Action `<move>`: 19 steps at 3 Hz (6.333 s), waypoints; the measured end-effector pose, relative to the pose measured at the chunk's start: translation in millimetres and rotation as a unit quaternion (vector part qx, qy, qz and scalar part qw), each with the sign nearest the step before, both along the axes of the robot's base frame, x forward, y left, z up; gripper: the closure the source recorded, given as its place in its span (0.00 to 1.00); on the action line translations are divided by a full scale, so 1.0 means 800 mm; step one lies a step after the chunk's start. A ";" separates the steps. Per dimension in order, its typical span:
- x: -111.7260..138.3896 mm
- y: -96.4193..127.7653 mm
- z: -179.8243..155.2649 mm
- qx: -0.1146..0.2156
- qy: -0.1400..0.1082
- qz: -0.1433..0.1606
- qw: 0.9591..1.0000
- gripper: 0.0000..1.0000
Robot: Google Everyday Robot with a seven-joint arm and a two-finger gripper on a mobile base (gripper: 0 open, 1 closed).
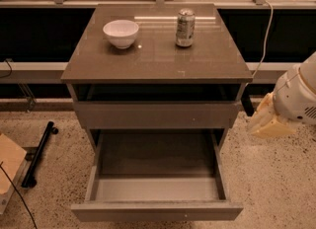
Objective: Close middle drawer
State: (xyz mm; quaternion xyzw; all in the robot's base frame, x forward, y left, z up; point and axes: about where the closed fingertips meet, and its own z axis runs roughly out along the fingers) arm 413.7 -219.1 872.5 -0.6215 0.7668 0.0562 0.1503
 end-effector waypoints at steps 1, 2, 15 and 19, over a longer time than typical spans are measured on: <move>-0.009 -0.004 -0.053 -0.001 0.011 -0.014 1.000 1.00; -0.013 -0.003 -0.061 -0.002 0.015 -0.014 1.000 1.00; -0.067 0.059 -0.424 0.071 0.131 0.051 0.987 1.00; -0.057 0.042 -0.532 0.117 0.178 0.002 0.977 1.00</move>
Offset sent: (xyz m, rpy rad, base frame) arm -0.0054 -0.0024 -0.0326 -0.0014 0.0157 -0.0215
